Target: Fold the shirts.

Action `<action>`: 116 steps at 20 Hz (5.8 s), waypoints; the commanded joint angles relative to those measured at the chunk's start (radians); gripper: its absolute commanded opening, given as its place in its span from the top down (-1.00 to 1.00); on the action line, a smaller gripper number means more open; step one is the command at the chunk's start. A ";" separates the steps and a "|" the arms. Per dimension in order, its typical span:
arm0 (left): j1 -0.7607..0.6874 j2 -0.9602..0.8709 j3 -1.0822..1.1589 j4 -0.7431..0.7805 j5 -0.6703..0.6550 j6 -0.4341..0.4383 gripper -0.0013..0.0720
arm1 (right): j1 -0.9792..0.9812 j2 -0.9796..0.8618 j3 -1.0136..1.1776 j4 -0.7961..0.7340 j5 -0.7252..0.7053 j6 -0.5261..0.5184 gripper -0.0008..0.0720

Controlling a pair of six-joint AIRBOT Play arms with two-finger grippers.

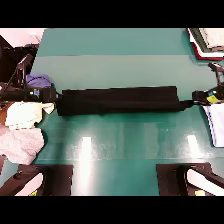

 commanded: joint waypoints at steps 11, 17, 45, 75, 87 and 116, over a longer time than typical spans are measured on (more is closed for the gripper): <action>0.000 -0.245 0.042 0.003 0.446 -0.132 -0.42 | 0.037 -0.374 0.275 0.240 -0.241 0.088 -0.42; -0.008 -0.245 0.103 -0.010 0.154 -0.100 -0.36 | -0.119 -0.406 0.282 0.238 0.026 -0.089 -0.42; -0.297 -0.445 0.240 -0.084 0.061 -0.041 0.89 | -0.118 -0.483 0.283 0.668 0.073 -0.349 0.94; -0.296 -0.717 0.846 0.238 -0.202 -0.079 0.89 | 0.599 -0.565 0.837 0.751 0.031 -0.209 0.94; -0.038 -0.358 0.845 0.345 -0.305 -0.079 0.89 | 0.955 -0.847 0.887 0.793 -0.444 -0.368 0.22; -0.038 -0.374 0.772 0.289 -0.323 -0.075 0.89 | 0.621 -0.770 0.335 0.893 -0.320 -0.284 0.26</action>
